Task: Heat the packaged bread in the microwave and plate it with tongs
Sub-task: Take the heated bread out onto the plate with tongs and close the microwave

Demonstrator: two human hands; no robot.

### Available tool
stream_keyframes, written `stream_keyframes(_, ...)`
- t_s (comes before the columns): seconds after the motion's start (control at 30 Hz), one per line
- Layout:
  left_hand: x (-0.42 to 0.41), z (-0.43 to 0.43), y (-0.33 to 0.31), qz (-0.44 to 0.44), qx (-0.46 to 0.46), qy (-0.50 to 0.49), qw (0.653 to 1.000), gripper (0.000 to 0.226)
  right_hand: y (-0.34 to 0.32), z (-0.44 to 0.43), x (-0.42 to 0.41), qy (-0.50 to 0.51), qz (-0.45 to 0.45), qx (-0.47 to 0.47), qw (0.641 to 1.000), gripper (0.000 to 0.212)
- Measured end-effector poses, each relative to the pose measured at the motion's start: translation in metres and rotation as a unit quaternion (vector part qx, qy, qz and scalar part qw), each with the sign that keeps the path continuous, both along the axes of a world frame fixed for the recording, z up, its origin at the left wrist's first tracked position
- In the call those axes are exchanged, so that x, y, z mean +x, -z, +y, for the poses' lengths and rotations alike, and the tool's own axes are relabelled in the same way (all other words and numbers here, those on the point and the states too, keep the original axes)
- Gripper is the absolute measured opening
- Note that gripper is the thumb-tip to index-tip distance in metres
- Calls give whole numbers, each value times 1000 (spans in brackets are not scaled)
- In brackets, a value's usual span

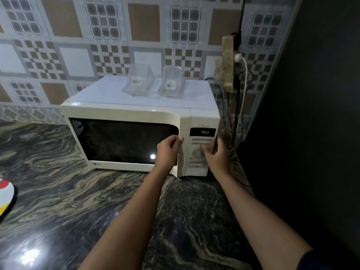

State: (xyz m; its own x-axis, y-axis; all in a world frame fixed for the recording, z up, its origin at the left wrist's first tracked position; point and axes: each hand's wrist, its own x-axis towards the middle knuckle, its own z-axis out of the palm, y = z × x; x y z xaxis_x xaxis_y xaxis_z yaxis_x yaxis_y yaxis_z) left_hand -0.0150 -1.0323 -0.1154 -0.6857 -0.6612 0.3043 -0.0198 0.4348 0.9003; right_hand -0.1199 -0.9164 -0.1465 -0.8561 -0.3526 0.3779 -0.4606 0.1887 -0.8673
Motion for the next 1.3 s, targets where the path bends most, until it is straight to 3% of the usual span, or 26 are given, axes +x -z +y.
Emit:
stream_keyframes(0.13,-2,0,6,20,-2,-7,1000,24,29,3,3,-36,-62,11,997,72)
stream_keyframes(0.4,-5,-2,12,28,-1,-11,1000,26,56,3,3,-69,-87,-6,994,79)
stream_keyframes(0.93,-7,-3,16,39,1,-15,999,32,55,-4,2,-4,-154,-36,987,69)
stream_keyframes(1.17,-5,0,5,-2,11,-14,1000,31,29,-4,-1,35,-137,71,987,52)
stream_keyframes(1.3,-5,1,1,-22,20,-20,999,27,-11,4,2,54,-52,62,995,50)
